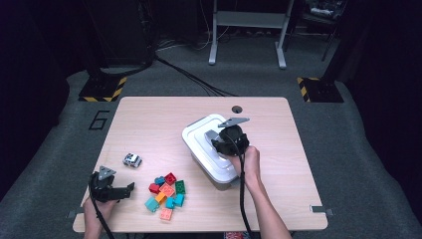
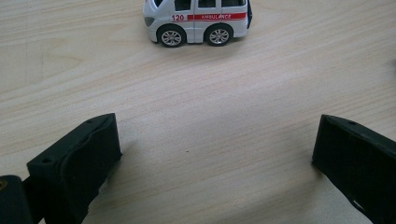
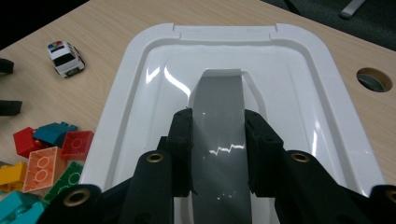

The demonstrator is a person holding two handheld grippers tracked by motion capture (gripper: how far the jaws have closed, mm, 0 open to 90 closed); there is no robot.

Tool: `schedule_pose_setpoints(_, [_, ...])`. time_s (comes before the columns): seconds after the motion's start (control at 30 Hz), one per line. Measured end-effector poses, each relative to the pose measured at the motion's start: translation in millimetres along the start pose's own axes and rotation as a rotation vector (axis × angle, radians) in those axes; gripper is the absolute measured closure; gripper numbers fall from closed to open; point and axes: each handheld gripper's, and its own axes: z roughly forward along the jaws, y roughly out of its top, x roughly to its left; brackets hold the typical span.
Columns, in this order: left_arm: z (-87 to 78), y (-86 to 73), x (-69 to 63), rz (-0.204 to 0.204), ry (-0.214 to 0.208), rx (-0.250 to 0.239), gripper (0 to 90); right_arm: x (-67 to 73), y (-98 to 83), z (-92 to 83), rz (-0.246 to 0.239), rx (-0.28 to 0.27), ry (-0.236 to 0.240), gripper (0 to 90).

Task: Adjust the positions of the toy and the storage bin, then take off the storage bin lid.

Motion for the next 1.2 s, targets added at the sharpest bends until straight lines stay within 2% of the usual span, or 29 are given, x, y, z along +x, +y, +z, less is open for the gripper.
schedule_pose_setpoints(0.13, [0.0,0.0,-0.1,0.001,-0.001,-0.001,0.9,4.5,3.3,4.1,0.015,0.0,0.009,67.3])
schedule_pose_setpoints(0.3, [-0.1,-0.1,-0.2,0.001,-0.001,-0.003,1.2,10.3,8.7,10.8,0.002,0.001,0.017,67.3])
schedule_pose_setpoints(0.33, [-0.1,-0.1,-0.1,0.002,-0.001,-0.002,1.2,12.5,9.3,11.3,0.017,0.004,0.018,67.3])
schedule_pose_setpoints(0.67, [-0.1,-0.1,-0.2,0.002,-0.002,-0.002,1.2,15.2,10.2,12.7,-0.006,0.001,0.001,67.2])
schedule_pose_setpoints(0.7, [-0.1,-0.1,-0.2,0.002,-0.002,-0.003,1.3,14.7,10.1,12.0,-0.016,0.004,-0.005,67.2])
schedule_pose_setpoints(0.73, [-0.1,-0.1,-0.2,0.002,-0.002,-0.003,1.2,15.5,10.6,11.5,-0.001,0.002,-0.006,67.2])
schedule_pose_setpoints(0.9, [-0.1,-0.1,-0.2,0.002,-0.002,-0.003,1.3,14.1,15.3,3.7,0.011,-0.017,-0.019,67.1])
schedule_pose_setpoints(0.93, [-0.1,-0.1,-0.2,0.002,-0.002,-0.003,1.3,12.7,16.6,2.0,-0.01,-0.027,-0.021,67.1])
schedule_pose_setpoints(1.0, [-0.1,-0.1,-0.2,0.002,-0.002,-0.002,1.2,12.8,19.0,-2.4,-0.016,-0.027,-0.03,67.1])
schedule_pose_setpoints(1.13, [-0.1,-0.1,-0.3,0.003,-0.003,-0.003,1.3,9.1,22.3,-10.8,-0.002,-0.038,-0.042,67.1])
schedule_pose_setpoints(1.17, [-0.1,-0.1,-0.3,0.003,-0.003,-0.003,1.3,6.9,22.8,-12.7,-0.012,-0.042,-0.043,67.1])
schedule_pose_setpoints(1.2, [-0.1,-0.1,-0.3,0.003,-0.003,-0.003,1.3,6.3,23.0,-15.0,0.001,-0.042,-0.051,67.1])
